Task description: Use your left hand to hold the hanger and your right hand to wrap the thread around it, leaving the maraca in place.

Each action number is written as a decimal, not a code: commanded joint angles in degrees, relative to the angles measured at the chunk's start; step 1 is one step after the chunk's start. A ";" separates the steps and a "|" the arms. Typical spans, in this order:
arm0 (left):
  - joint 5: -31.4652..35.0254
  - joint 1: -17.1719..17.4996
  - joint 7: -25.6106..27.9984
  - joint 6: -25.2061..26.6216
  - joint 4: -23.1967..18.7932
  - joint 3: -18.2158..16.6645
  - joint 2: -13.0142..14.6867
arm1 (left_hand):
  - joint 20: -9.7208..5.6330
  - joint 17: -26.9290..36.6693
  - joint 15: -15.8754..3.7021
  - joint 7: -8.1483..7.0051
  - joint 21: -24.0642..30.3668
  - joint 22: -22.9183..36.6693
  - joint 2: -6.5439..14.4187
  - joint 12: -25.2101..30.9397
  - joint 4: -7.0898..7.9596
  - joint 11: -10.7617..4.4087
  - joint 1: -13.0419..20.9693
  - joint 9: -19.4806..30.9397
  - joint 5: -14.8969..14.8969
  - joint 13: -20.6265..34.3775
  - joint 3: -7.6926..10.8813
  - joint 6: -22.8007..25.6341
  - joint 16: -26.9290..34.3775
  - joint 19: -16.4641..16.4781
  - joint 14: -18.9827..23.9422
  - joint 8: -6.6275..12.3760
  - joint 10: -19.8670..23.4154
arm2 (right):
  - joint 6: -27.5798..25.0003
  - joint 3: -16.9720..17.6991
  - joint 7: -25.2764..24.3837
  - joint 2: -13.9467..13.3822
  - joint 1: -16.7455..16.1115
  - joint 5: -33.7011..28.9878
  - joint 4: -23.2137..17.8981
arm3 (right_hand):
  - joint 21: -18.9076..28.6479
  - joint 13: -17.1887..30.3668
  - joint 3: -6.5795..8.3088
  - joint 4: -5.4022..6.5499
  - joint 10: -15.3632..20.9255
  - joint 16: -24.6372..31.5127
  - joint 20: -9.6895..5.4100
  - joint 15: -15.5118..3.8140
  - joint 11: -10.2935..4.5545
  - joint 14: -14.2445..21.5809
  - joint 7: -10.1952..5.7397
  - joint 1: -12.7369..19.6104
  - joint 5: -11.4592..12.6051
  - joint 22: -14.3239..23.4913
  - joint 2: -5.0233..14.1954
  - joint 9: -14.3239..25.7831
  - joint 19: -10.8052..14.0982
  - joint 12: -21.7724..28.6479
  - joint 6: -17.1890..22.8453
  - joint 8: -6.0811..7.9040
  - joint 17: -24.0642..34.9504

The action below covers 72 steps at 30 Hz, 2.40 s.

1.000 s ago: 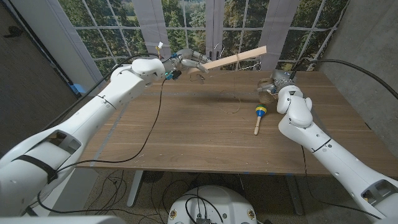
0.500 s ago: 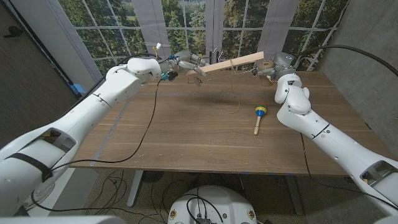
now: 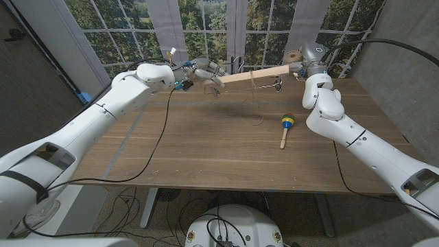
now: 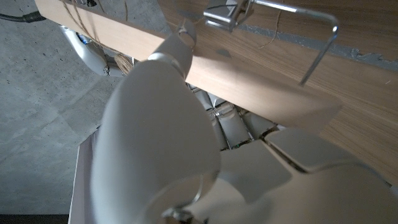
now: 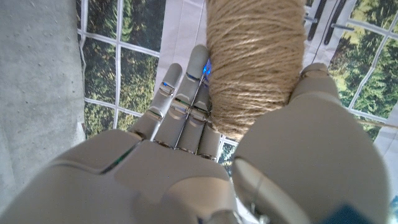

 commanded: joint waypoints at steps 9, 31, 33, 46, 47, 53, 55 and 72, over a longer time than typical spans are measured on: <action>3.59 1.45 4.76 7.22 -7.88 0.74 2.70 | -7.61 0.07 -3.89 2.58 0.17 -0.06 7.42 -0.28 1.49 0.04 6.79 0.42 0.43 0.14 1.82 2.53 -0.14 0.29 2.56 -0.12 0.30 | 7.74 -3.13 -2.95 -4.97 0.81 -11.50 -5.49 | 0.53 6.64 -0.05 0.86 0.81 -0.61 -6.51 -2.96 -2.06 -1.18 -4.76 20.87 0.57 0.10 21.06 0.18 1.04 -0.35 3.39 0.25 0.00; 12.05 1.12 13.92 15.60 -14.19 3.62 1.34 | -7.60 0.09 -3.93 2.61 0.34 -0.02 7.37 -0.34 1.50 0.13 6.70 0.30 0.49 0.24 1.78 2.78 -0.17 0.47 2.64 -0.36 0.47 | 13.95 -1.84 6.06 -4.31 -2.72 -33.12 -11.10 | 0.45 6.58 -0.33 1.38 1.44 -1.29 -6.90 -3.05 -2.66 -1.13 -5.41 20.99 0.73 0.12 21.00 0.20 0.91 -0.65 3.62 0.40 -0.13; 12.53 1.07 14.19 15.81 -14.34 3.75 1.26 | -7.60 0.03 -3.94 2.61 0.36 -0.02 7.37 -0.37 1.50 0.09 6.68 0.25 0.49 0.26 1.78 2.81 -0.20 0.48 2.69 -0.42 0.40 | 14.30 -1.46 7.89 -4.25 -3.22 -35.81 -12.03 | 0.42 6.51 -0.38 1.44 1.65 -1.34 -6.92 -3.06 -2.61 -1.11 -5.42 20.99 0.74 0.12 20.96 0.19 0.83 -0.66 3.66 0.41 -0.12; 13.30 0.67 14.22 15.22 -13.00 3.81 0.33 | -7.62 0.07 -3.86 2.50 0.37 -0.05 7.33 -0.46 1.47 0.04 6.70 0.44 0.50 0.25 1.81 2.73 -0.21 0.50 2.76 -0.52 0.45 | 18.01 2.66 23.77 -2.89 -9.52 -53.44 -19.67 | 0.21 6.66 -0.61 1.60 1.74 -1.67 -6.93 -3.14 -2.95 -1.14 -5.63 21.14 0.80 0.13 20.75 0.15 0.27 -0.81 3.95 0.47 -0.08; 13.25 0.56 14.04 14.96 -12.64 3.84 0.18 | -7.62 0.00 -3.91 2.53 0.37 -0.05 7.33 -0.49 1.46 -0.02 6.70 0.45 0.50 0.20 1.82 2.75 -0.26 0.50 2.75 -0.52 0.48 | 18.84 3.33 26.62 -2.81 -10.14 -53.82 -20.96 | 0.16 6.73 -0.61 1.61 1.78 -1.69 -6.89 -3.17 -3.32 -1.09 -5.65 21.20 0.82 0.13 20.78 0.14 0.13 -0.80 3.98 0.46 -0.06; 13.70 -0.44 13.06 13.78 -10.84 4.59 -0.72 | -7.64 0.06 -4.00 2.43 0.38 -0.05 7.32 -0.48 1.46 0.06 6.70 0.45 0.51 0.22 1.82 2.82 -0.25 0.52 2.74 -0.57 0.59 | 23.78 5.22 40.87 -0.47 -13.33 -62.12 -26.23 | 0.02 6.78 -0.68 1.68 1.79 -1.73 -6.70 -3.18 -3.00 -0.88 -5.75 21.29 0.86 0.13 20.79 0.12 -0.23 -0.88 3.97 0.42 -0.01; 13.96 -0.74 12.97 13.59 -10.34 4.81 -1.05 | -7.63 0.05 -3.95 2.49 0.38 -0.05 7.30 -0.49 1.45 0.08 6.71 0.46 0.51 0.26 1.83 2.76 -0.28 0.52 2.69 -0.61 0.54 | 24.97 6.02 43.77 0.51 -14.71 -63.76 -27.55 | -0.01 6.77 -0.71 1.70 1.86 -1.74 -6.67 -3.20 -3.10 -0.82 -5.76 21.32 0.87 0.12 20.79 0.12 -0.30 -0.90 3.96 0.41 0.01; 15.39 -3.22 11.85 11.05 -5.67 6.22 -4.28 | -7.63 0.10 -3.96 2.48 0.37 -0.06 7.29 -0.53 1.47 0.15 6.70 0.56 0.51 0.42 1.85 2.75 -0.32 0.51 2.71 -0.80 0.52 | 34.51 10.31 61.82 7.57 -22.81 -71.46 -35.98 | -0.17 6.95 -0.89 1.92 1.88 -1.93 -6.77 -3.20 -2.98 -0.48 -5.63 21.55 0.94 0.09 20.88 0.11 -0.52 -1.13 3.83 0.32 0.17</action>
